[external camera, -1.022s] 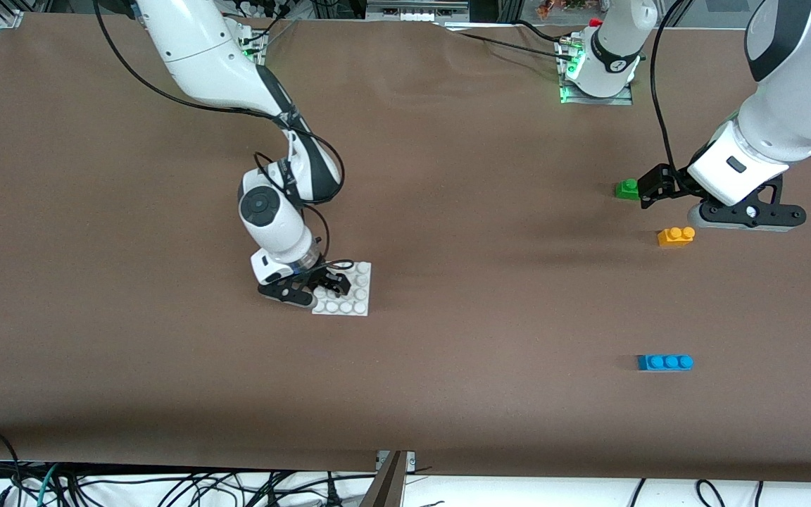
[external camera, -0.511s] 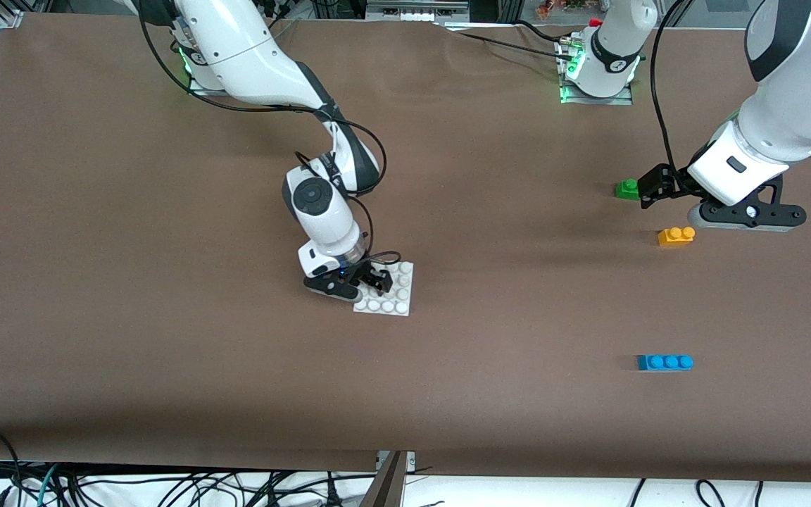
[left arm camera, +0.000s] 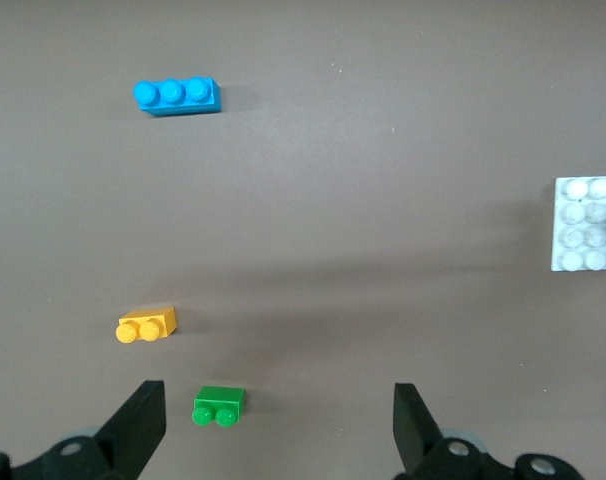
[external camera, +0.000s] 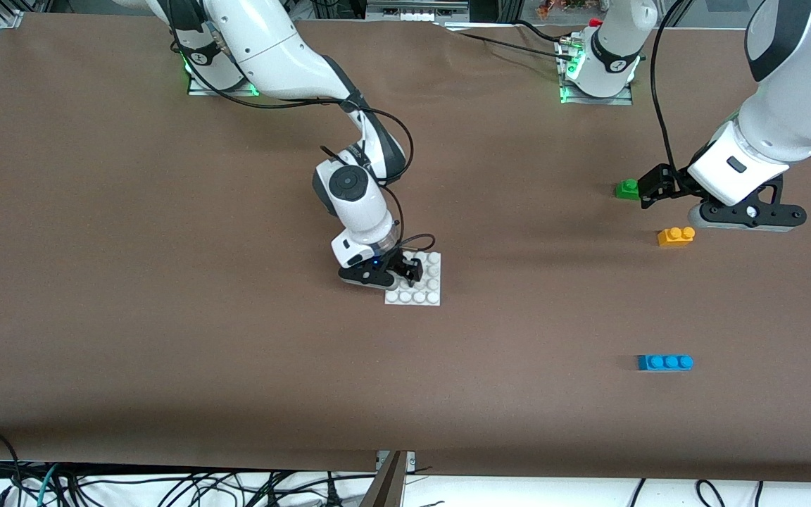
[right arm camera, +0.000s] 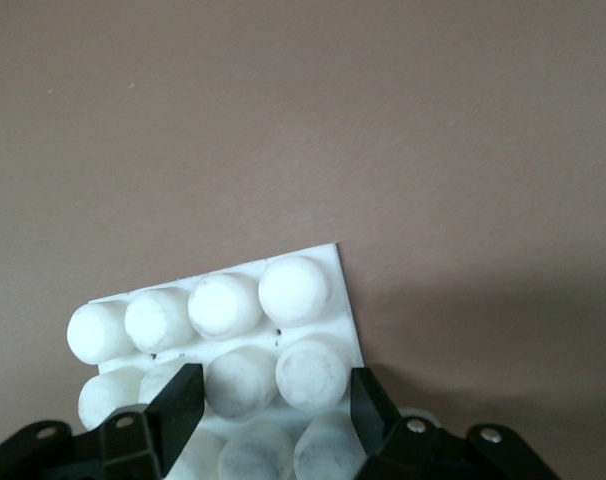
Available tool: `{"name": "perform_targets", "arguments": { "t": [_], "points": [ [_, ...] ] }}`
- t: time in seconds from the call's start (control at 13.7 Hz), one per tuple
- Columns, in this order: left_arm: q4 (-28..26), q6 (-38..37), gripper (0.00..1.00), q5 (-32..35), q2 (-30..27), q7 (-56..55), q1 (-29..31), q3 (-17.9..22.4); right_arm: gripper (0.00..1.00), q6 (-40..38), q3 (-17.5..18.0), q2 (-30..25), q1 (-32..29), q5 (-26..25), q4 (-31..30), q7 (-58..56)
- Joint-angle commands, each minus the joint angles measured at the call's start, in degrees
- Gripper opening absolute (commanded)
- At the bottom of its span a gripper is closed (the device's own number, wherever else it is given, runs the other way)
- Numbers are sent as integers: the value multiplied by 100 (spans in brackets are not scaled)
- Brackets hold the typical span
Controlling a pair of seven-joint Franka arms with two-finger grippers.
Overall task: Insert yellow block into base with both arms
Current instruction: 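Slide the white base plate with the right gripper toward the table's middle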
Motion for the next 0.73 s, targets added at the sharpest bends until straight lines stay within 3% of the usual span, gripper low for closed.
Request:
{"name": "perform_targets", "arguments": {
  "t": [0.0,0.66],
  "points": [
    [146,-133,100,-113,35,57,20,10,68,34,-70,480,240,50,433,343],
    [146,-133,100,-113,44,57,29,10,68,26,-193,709,574,32,864,819]
  ]
}}
